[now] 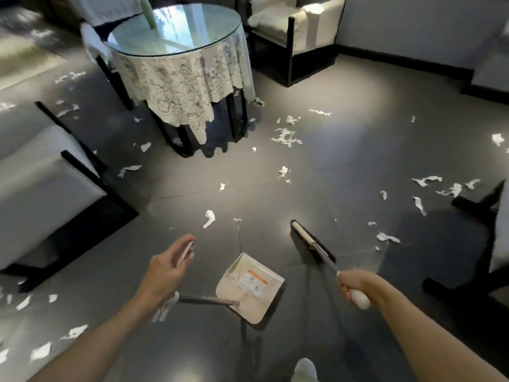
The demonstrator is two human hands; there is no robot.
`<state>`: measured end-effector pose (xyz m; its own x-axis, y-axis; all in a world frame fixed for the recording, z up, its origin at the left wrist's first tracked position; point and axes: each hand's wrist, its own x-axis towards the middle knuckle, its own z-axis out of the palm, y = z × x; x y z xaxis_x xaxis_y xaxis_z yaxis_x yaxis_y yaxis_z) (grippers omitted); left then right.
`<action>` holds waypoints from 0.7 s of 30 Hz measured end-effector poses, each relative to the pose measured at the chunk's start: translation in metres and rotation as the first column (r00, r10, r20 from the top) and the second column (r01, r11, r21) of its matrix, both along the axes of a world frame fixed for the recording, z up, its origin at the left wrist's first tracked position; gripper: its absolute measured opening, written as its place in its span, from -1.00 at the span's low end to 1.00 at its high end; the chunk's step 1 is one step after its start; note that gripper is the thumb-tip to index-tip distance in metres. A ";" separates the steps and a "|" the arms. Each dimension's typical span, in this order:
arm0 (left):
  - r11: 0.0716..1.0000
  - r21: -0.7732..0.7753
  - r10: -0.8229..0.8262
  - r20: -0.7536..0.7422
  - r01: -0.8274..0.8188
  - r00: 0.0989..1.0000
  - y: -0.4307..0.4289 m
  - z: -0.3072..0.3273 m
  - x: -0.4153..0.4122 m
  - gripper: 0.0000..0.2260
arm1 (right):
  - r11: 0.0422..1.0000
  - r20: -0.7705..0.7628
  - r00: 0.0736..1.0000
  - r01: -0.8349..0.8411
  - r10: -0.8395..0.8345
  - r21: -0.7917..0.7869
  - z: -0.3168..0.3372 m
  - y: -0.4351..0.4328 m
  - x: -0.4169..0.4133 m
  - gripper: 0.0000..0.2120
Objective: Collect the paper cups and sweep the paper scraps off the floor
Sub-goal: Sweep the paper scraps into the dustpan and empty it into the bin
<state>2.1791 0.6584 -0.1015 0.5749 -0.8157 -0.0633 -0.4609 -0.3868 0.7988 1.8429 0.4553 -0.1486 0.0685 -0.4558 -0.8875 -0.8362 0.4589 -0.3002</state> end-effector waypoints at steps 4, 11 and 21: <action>0.999 0.032 0.014 -0.006 -0.013 1.000 0.039 0.005 0.039 -0.63 | 0.996 0.029 0.995 -0.094 0.093 0.013 0.015 0.042 0.054 -0.76; 0.993 0.071 -0.093 -0.020 0.094 0.995 0.096 -0.001 0.101 -0.73 | 0.994 0.101 0.991 0.085 -0.092 0.073 0.043 0.114 0.121 -0.75; 0.972 0.129 -0.200 -0.001 0.199 0.980 0.092 -0.034 0.147 -0.78 | 0.993 -0.002 0.994 0.109 -0.109 -0.035 0.016 0.163 0.133 -0.81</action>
<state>2.3261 0.7507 -0.1354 0.4027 -0.8997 -0.1684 -0.5484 -0.3844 0.7426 1.9761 0.6180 -0.1328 0.0130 -0.4908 -0.8712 -0.7832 0.5367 -0.3140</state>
